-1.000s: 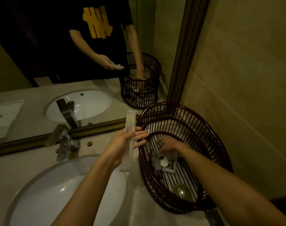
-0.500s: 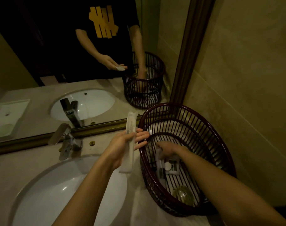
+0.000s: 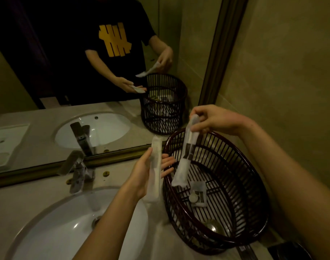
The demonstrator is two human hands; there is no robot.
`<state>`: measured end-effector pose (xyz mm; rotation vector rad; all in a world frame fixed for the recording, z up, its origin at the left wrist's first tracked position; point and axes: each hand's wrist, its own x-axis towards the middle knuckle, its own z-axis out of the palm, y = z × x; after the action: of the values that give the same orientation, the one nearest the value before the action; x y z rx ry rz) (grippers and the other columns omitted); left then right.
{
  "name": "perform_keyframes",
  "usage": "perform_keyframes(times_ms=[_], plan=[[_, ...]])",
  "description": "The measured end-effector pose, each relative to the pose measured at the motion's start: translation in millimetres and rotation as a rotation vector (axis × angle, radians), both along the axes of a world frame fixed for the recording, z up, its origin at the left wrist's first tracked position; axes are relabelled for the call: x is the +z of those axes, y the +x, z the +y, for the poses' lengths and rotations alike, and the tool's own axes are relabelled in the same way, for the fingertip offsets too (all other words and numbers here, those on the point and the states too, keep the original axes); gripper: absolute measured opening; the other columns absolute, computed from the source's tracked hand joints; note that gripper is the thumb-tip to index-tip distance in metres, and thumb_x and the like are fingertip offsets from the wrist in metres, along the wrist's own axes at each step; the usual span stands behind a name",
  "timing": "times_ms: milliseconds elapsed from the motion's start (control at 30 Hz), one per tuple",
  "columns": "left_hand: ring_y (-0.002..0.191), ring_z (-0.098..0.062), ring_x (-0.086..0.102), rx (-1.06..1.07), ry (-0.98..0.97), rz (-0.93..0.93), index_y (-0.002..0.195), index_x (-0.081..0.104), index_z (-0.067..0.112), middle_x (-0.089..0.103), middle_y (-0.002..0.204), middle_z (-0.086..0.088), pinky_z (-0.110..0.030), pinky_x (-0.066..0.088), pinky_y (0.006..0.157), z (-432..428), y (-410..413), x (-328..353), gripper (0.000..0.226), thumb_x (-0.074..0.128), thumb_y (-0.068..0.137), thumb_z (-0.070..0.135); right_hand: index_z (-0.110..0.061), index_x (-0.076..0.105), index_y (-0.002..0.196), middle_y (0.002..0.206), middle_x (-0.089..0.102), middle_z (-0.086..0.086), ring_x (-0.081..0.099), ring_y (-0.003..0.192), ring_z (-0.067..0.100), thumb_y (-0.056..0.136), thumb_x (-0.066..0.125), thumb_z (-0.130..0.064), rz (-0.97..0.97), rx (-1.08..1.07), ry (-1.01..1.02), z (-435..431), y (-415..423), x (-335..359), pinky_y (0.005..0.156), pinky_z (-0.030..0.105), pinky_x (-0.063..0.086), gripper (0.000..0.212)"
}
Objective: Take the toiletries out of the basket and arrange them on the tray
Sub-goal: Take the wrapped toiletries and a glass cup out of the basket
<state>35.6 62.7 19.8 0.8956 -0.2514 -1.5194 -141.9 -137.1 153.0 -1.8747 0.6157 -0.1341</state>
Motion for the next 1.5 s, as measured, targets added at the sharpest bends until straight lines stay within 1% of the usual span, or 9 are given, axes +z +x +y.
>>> perform_keyframes(times_ms=[267,400,500,700,1033,1167,1267,1367,1500], plan=[[0.11,-0.036,0.069,0.025,-0.052,0.056,0.115,0.073,0.006,0.07,0.119,-0.026,-0.046,0.061,0.086,0.8,0.7,-2.2,0.058,0.048,0.095,0.055,-0.021,0.065,0.099,0.104,0.07,0.002,0.071,0.094,0.017,0.084,0.08,-0.013,0.15,0.005,-0.226,56.4,75.2,-41.1,0.076,0.029,0.06,0.023],[0.098,-0.028,0.071,-0.018,-0.123,-0.019,0.112,0.074,0.008,0.067,0.111,-0.023,-0.037,0.062,0.083,3.4,-2.2,-0.3,0.031,0.07,0.087,0.026,-0.027,0.064,0.101,0.101,0.056,-0.006,0.057,0.089,0.011,0.082,0.083,-0.027,0.132,-0.002,-0.53,55.5,84.1,-61.7,0.073,0.027,0.049,0.027],[0.105,-0.026,0.072,-0.029,-0.103,-0.147,0.118,0.064,0.003,0.072,0.116,-0.02,-0.032,0.061,0.082,3.1,-3.5,-2.7,0.048,0.08,0.072,0.009,-0.028,0.066,0.109,0.111,0.051,-0.001,0.054,0.1,0.016,0.08,0.083,-0.037,0.15,-0.022,-0.656,49.0,84.0,-69.1,0.083,0.031,0.054,0.036],[0.113,-0.027,0.07,-0.006,-0.038,-0.131,0.127,0.056,-0.004,0.074,0.118,-0.019,-0.031,0.061,0.082,-1.6,-0.9,-9.3,0.034,0.051,0.093,-0.009,-0.024,0.069,0.105,0.091,0.064,-0.006,0.06,0.08,0.007,0.089,0.075,-0.035,0.09,-0.257,-0.552,14.3,54.1,-83.0,0.066,0.02,0.047,0.02],[0.117,-0.027,0.068,0.003,-0.018,-0.109,0.129,0.055,-0.003,0.071,0.123,-0.02,-0.033,0.061,0.085,0.7,-1.7,-3.7,0.039,0.055,0.09,-0.008,-0.007,0.058,0.12,0.125,0.062,0.014,0.062,0.11,0.027,0.091,0.073,-0.012,0.877,-0.198,-0.316,6.9,-26.5,-230.5,0.098,0.039,0.057,0.032],[0.117,-0.028,0.067,0.01,-0.009,-0.098,0.129,0.054,-0.005,0.07,0.124,-0.021,-0.034,0.061,0.085,0.7,-2.3,-2.3,0.037,0.051,0.092,-0.01,-0.015,0.051,0.129,0.131,0.059,0.012,0.06,0.119,0.03,0.085,0.079,-0.017,0.924,-0.155,-0.325,14.2,-29.5,-254.3,0.1,0.04,0.056,0.052],[0.118,-0.027,0.067,0.01,-0.006,-0.1,0.13,0.053,-0.006,0.07,0.126,-0.021,-0.034,0.061,0.087,1.0,-3.2,-0.6,0.037,0.049,0.094,-0.011,-0.017,0.053,0.116,0.13,0.06,0.011,0.061,0.119,0.029,0.087,0.077,-0.019,0.951,-0.09,-0.391,12.8,-30.3,-263.6,0.102,0.041,0.055,0.038],[0.119,-0.027,0.067,0.017,-0.002,-0.094,0.13,0.053,-0.005,0.069,0.126,-0.021,-0.036,0.061,0.089,2.0,-4.6,0.4,0.037,0.048,0.094,-0.011,-0.015,0.06,0.103,0.113,0.065,0.012,0.065,0.108,0.028,0.098,0.061,-0.018,0.893,-0.114,-0.45,11.0,-28.2,-266.9,0.095,0.037,0.056,0.007],[0.118,-0.027,0.067,0.024,0.003,-0.108,0.129,0.055,-0.004,0.07,0.125,-0.021,-0.035,0.061,0.089,2.4,-6.9,2.3,0.036,0.048,0.094,-0.01,-0.016,0.054,0.084,0.089,0.055,0.007,0.054,0.085,0.021,0.098,0.052,-0.011,0.821,-0.167,-0.42,4.3,-31.5,-255.4,0.077,0.032,0.049,0.015]])
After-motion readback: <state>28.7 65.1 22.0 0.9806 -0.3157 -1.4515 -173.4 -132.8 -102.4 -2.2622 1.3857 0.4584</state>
